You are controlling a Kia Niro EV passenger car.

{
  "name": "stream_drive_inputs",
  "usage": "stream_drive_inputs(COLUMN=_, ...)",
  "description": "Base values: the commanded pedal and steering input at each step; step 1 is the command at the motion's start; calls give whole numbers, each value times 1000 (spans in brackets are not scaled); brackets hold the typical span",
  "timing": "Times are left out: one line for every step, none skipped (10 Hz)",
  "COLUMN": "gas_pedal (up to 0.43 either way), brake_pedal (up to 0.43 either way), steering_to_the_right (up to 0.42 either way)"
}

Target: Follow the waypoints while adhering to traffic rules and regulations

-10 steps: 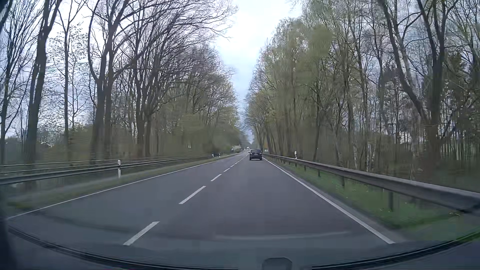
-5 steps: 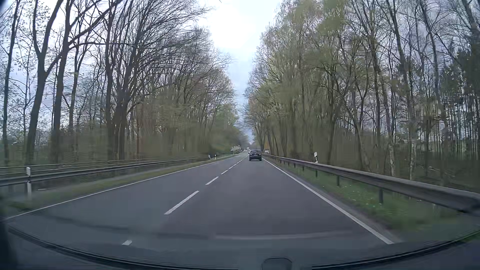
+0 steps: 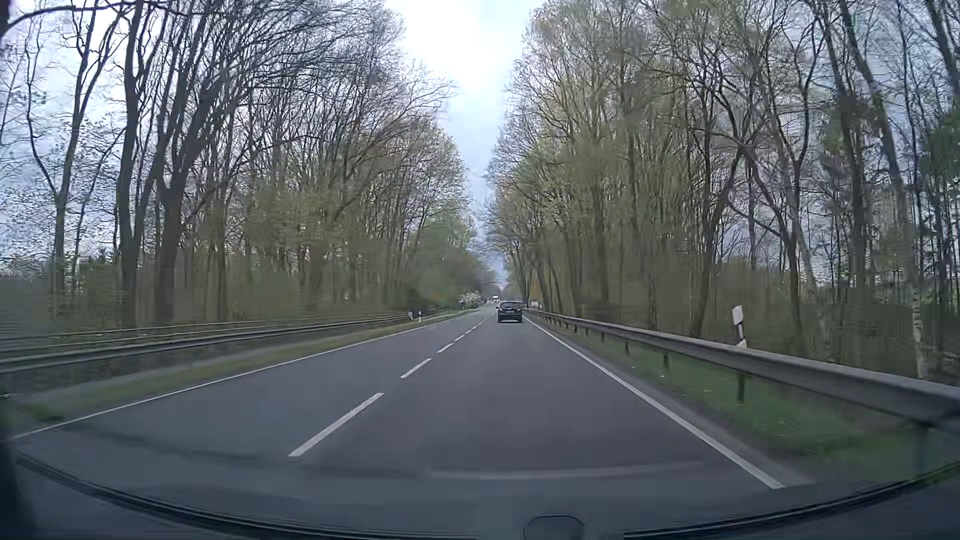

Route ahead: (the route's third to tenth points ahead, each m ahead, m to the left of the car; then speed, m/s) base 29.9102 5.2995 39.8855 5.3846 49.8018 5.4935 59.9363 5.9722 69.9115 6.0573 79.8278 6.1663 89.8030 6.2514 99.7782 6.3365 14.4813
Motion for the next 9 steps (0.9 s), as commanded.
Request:
stream_drive_inputs(gas_pedal=110, brake_pedal=0, steering_to_the_right=-2)
stream_drive_inputs(gas_pedal=110, brake_pedal=0, steering_to_the_right=-1)
stream_drive_inputs(gas_pedal=110, brake_pedal=0, steering_to_the_right=-2)
stream_drive_inputs(gas_pedal=98, brake_pedal=6, steering_to_the_right=-1)
stream_drive_inputs(gas_pedal=98, brake_pedal=6, steering_to_the_right=-1)
stream_drive_inputs(gas_pedal=98, brake_pedal=0, steering_to_the_right=-1)
stream_drive_inputs(gas_pedal=98, brake_pedal=0, steering_to_the_right=-1)
stream_drive_inputs(gas_pedal=98, brake_pedal=0, steering_to_the_right=-1)
stream_drive_inputs(gas_pedal=98, brake_pedal=0, steering_to_the_right=-3)
